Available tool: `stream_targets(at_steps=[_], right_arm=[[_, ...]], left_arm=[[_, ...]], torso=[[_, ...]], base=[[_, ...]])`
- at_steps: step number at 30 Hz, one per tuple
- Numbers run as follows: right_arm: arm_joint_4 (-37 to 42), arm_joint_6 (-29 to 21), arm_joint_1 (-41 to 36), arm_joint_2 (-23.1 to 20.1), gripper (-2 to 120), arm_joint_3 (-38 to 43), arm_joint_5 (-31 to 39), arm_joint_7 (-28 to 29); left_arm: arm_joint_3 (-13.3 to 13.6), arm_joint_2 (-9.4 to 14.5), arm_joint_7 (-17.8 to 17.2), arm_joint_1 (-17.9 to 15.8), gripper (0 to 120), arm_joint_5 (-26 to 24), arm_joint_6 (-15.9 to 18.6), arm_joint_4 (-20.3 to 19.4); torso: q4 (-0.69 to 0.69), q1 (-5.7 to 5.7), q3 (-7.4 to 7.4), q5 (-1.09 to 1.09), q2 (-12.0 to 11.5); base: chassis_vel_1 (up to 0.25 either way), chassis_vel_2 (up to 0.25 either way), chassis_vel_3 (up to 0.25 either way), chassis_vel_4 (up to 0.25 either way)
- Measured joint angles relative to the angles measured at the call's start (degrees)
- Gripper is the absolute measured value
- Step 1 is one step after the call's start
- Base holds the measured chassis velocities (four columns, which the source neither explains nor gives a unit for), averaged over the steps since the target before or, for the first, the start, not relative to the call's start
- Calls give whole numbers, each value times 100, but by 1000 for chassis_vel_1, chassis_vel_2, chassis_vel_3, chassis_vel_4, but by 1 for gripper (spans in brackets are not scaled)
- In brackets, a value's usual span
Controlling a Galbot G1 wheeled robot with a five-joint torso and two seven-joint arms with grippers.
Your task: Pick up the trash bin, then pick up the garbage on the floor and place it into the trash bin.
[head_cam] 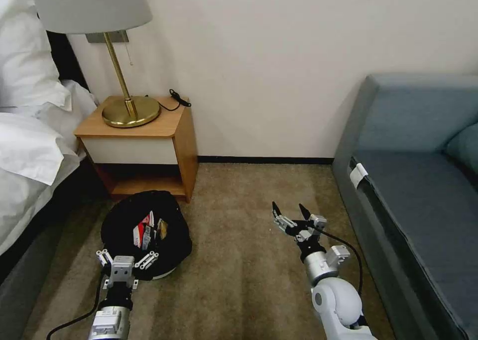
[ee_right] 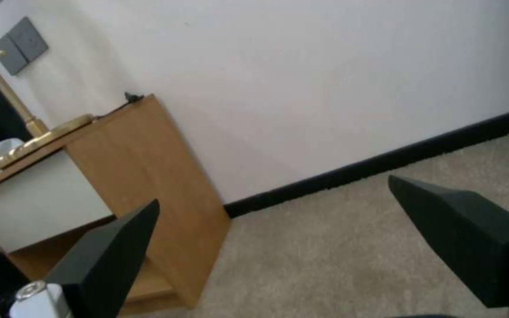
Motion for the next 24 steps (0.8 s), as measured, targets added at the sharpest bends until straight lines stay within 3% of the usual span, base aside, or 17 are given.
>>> stream_targets(at_steps=[24], right_arm=[[-6,3,14,-6,100,-9,5,-4]], left_arm=[[-1,2,-11,-4,100,-7,12,5]], torso=[[0,0,0,0,0]], base=[[0,0,0,0]])
